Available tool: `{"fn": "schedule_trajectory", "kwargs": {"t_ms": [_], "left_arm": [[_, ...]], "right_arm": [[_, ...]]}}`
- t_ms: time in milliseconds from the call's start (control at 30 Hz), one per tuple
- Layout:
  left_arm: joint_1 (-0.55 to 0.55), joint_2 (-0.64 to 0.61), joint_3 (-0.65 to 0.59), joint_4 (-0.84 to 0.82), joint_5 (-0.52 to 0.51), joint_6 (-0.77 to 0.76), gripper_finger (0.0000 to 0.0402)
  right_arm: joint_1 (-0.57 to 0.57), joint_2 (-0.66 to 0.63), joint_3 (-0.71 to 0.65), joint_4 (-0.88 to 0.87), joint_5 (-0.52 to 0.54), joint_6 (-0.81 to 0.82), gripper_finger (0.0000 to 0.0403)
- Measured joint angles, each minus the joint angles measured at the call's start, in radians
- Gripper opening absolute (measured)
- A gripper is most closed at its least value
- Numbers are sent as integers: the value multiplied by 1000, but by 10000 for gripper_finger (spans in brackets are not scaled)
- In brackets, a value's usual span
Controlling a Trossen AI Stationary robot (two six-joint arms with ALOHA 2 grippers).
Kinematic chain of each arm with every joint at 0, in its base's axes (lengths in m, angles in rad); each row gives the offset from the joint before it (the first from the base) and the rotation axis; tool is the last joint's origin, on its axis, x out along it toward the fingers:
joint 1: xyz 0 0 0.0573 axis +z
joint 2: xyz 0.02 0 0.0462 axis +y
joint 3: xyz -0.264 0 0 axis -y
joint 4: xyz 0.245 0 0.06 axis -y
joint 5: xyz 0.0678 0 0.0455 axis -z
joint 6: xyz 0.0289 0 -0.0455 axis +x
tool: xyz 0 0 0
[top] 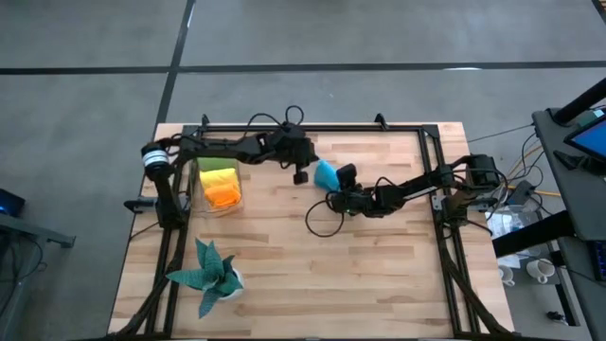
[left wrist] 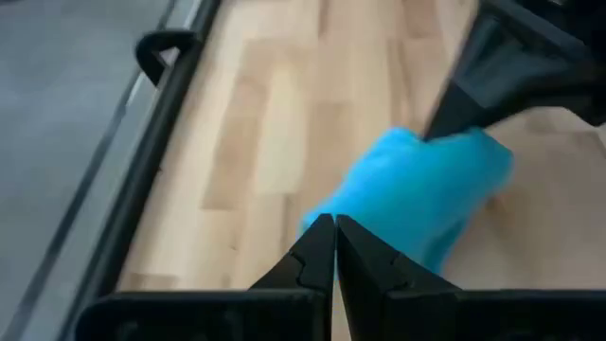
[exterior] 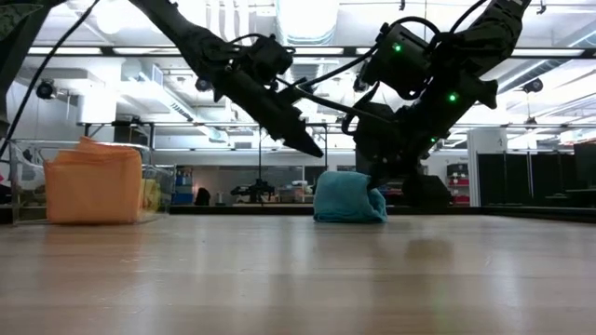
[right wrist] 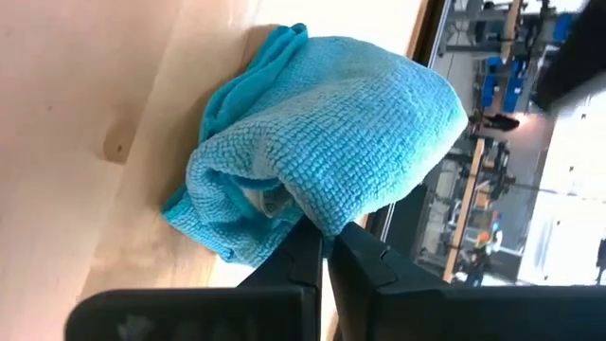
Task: Roll microfiber towels into tight, uniform cylinder then place into a basket
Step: Roll the blue microfiber towel
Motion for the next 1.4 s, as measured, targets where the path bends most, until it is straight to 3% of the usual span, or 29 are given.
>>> {"fn": "schedule_trajectory", "kwargs": {"t_ms": [467,900,1400], "left_arm": [[53,167,148,89,23,26,0],[47,211,213,-81,147,41,0],[19,197,210,-278,189,40,0]], "right_arm": [[10,-1,-4,9,-29,-52,8],[8,-1,-5,8,-23,-53,8],[8,-1,-6,8,-17,-52,8]]}}
